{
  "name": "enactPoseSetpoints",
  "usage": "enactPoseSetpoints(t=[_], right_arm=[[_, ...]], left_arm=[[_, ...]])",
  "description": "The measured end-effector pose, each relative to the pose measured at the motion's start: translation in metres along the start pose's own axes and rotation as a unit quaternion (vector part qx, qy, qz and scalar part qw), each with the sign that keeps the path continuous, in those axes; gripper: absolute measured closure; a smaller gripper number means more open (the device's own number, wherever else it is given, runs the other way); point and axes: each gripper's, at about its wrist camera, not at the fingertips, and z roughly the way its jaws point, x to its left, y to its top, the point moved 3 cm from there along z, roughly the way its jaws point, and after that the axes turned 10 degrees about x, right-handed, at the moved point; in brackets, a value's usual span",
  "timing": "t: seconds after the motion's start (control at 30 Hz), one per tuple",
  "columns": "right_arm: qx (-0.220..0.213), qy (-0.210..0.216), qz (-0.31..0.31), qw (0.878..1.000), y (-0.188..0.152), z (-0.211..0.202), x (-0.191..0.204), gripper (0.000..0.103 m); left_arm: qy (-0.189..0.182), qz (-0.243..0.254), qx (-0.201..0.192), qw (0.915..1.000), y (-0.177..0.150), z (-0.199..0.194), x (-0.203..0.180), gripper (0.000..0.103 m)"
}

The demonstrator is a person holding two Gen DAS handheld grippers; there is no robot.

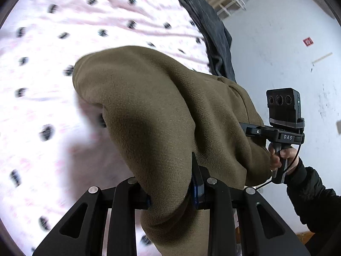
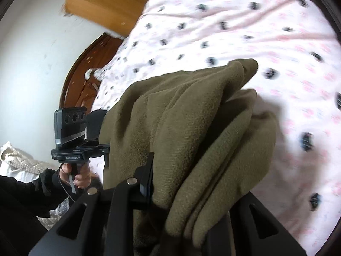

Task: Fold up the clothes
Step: 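Lift the folded sweatshirt with both grippers and place it on the pillow end of the bed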

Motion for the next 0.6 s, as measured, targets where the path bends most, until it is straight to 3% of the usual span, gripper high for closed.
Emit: enactPoseSetpoints(t=[0.2,0.43,0.6], right_arm=[[0.044,0.004,-0.070,0.997,0.021,0.054,0.113,0.081],[0.085,0.034,-0.141,0.986,0.101,0.186,0.277,0.081],[0.092,0.068,-0.184,0.976,0.163,0.284,0.391,0.081]], left_arm=[[0.023,-0.054,-0.049,0.9971,-0.052,-0.109,0.067,0.080],[0.073,-0.113,-0.103,0.9856,-0.104,-0.256,0.174,0.080],[0.126,-0.149,-0.142,0.9705,-0.132,-0.377,0.257,0.080]])
